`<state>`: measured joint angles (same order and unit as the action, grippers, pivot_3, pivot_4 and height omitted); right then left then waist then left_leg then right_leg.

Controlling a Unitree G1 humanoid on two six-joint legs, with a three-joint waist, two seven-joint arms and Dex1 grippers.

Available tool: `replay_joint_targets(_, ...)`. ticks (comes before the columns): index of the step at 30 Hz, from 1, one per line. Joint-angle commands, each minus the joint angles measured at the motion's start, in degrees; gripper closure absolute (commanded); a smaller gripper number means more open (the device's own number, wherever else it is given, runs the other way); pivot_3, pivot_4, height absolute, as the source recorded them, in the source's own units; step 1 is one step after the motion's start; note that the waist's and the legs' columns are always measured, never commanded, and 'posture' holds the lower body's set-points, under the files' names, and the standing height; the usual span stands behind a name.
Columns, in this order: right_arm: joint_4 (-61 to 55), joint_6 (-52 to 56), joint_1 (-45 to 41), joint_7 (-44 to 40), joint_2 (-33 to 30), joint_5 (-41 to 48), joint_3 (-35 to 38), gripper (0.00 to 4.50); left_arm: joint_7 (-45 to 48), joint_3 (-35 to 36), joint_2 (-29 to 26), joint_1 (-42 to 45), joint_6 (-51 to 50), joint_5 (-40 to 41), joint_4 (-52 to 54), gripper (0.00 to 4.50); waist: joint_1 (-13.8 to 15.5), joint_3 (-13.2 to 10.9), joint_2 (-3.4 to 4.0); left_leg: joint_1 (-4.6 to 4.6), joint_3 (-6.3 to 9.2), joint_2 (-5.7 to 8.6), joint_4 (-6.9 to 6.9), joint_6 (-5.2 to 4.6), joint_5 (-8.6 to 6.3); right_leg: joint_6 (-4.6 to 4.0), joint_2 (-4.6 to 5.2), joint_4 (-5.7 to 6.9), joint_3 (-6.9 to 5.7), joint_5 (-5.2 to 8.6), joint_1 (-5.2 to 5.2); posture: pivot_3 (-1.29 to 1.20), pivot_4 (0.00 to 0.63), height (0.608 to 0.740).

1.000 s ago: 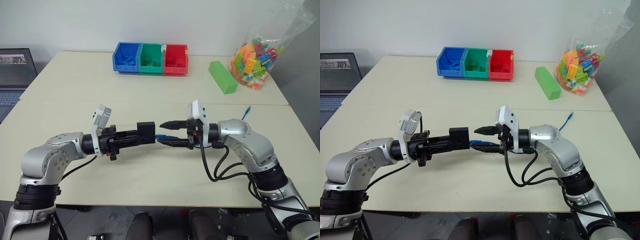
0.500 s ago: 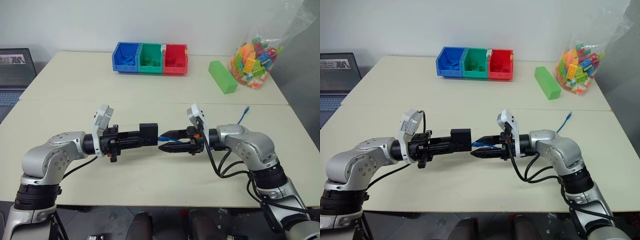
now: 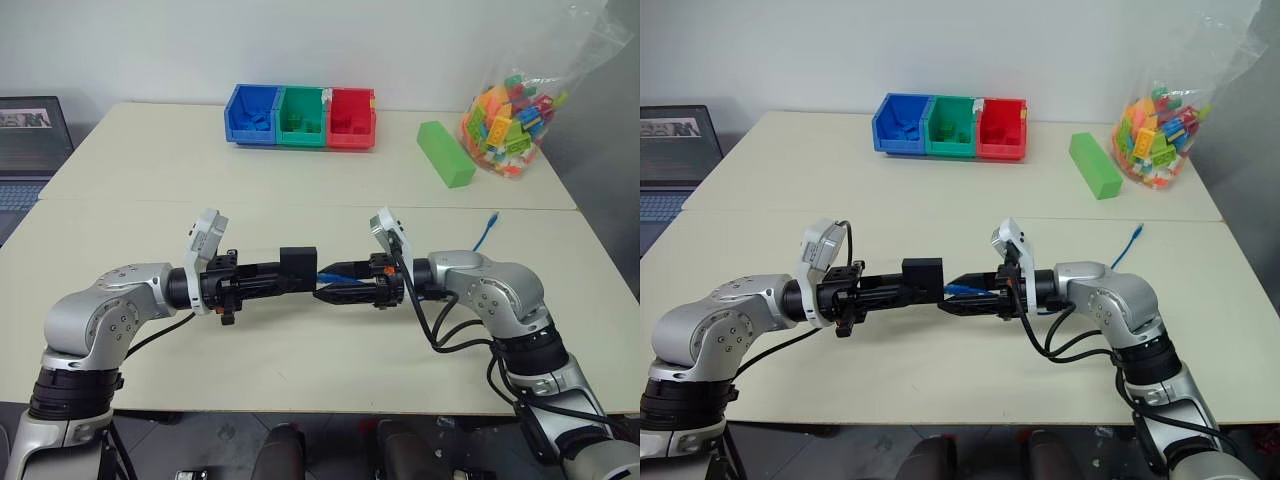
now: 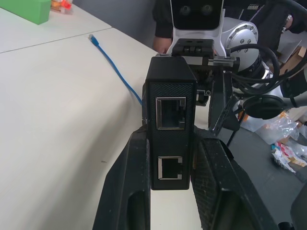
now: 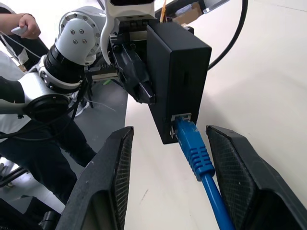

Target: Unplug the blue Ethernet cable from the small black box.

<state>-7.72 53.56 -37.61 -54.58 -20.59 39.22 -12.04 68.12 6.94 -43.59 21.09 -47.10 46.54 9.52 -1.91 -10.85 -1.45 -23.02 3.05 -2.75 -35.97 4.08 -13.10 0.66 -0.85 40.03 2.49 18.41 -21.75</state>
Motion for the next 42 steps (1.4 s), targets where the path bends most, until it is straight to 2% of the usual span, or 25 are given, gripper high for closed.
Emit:
replay_joint_targets(1, -0.24, 0.87, -1.53, -0.74, 0.03, 2.08, 2.15, 2.43, 0.92, 0.40, -1.18, 0.33, 0.38, 0.72, 2.40, 3.71, 0.00, 0.00, 0.00, 0.00, 0.00, 0.00, 0.00, 0.00, 0.00, 0.00, 0.00, 0.00, 0.00, 0.00, 0.00, 0.00, 0.150, 0.740)
replay_joint_targets(8, -0.27, 1.31, -1.93, -2.30, -0.69, 2.05, 1.63, 4.09, 1.22, 0.40, -1.16, 0.27, 0.43, 0.66, 2.47, 3.71, 0.00, 0.00, 0.00, -0.01, 0.00, 0.00, 0.01, 0.00, 0.00, 0.00, -0.01, -0.01, 0.00, 0.00, -0.01, 0.00, 0.150, 0.740)
replay_joint_targets(18, 0.03, 3.37, -3.25, -5.21, -1.74, 3.40, 1.46, 4.16, 4.76, -0.85, -2.64, 0.19, 0.39, -0.04, 1.92, 3.71, -0.03, -0.01, 0.01, -0.01, -0.01, 0.00, 0.01, 0.00, 0.00, 0.02, -0.01, -0.02, 0.00, 0.01, -0.02, 0.00, 0.150, 0.740)
replay_joint_targets(21, 0.39, 3.91, -3.61, -5.84, -2.18, 3.38, 1.30, 4.48, 5.70, -0.96, -3.41, -0.15, 0.47, 0.03, 2.00, 3.71, -0.04, -0.02, 0.03, -0.02, -0.01, 0.00, 0.02, 0.00, 0.00, 0.01, -0.02, -0.02, 0.00, 0.01, -0.03, 0.00, 0.150, 0.740)
replay_joint_targets(33, 1.80, 3.25, -3.11, -7.28, -5.96, 1.34, 1.36, 4.48, 5.60, 0.90, -5.24, -1.75, 1.38, -0.83, 1.18, 3.71, -0.03, -0.03, 0.04, -0.04, -0.02, 0.00, 0.02, 0.00, 0.00, 0.02, -0.02, -0.04, 0.00, 0.01, -0.04, 0.00, 0.150, 0.740)
replay_joint_targets(37, 4.78, -0.65, -1.71, -9.04, -11.09, -2.54, 1.10, 4.48, 5.89, 3.59, -7.69, -3.26, 2.84, -1.84, -1.54, 3.71, -0.02, -0.04, 0.06, -0.03, -0.03, -0.01, 0.02, -0.01, -0.01, 0.04, -0.02, -0.05, 0.00, 0.02, -0.05, 0.00, 0.150, 0.740)
replay_joint_targets(40, 7.40, -4.79, -1.43, -8.30, -11.87, -5.38, 1.31, 4.48, 5.40, 4.24, -8.15, -3.74, 3.88, -2.45, -2.33, 3.71, -0.03, -0.05, 0.06, -0.05, -0.03, -0.01, 0.03, -0.01, -0.01, 0.11, -0.02, -0.06, 0.01, 0.06, -0.09, 0.00, 0.150, 0.740)
replay_joint_targets(42, 13.06, -13.54, -2.26, -0.74, -8.34, -11.35, 2.15, 4.48, 3.48, 4.71, -7.32, -3.87, 4.78, -3.37, -3.23, 3.71, -0.07, -0.05, 0.07, -0.06, -0.07, -0.01, 0.03, -0.01, -0.01, 0.17, -0.02, -0.06, 0.02, 0.10, -0.11, 0.00, 0.150, 0.740)
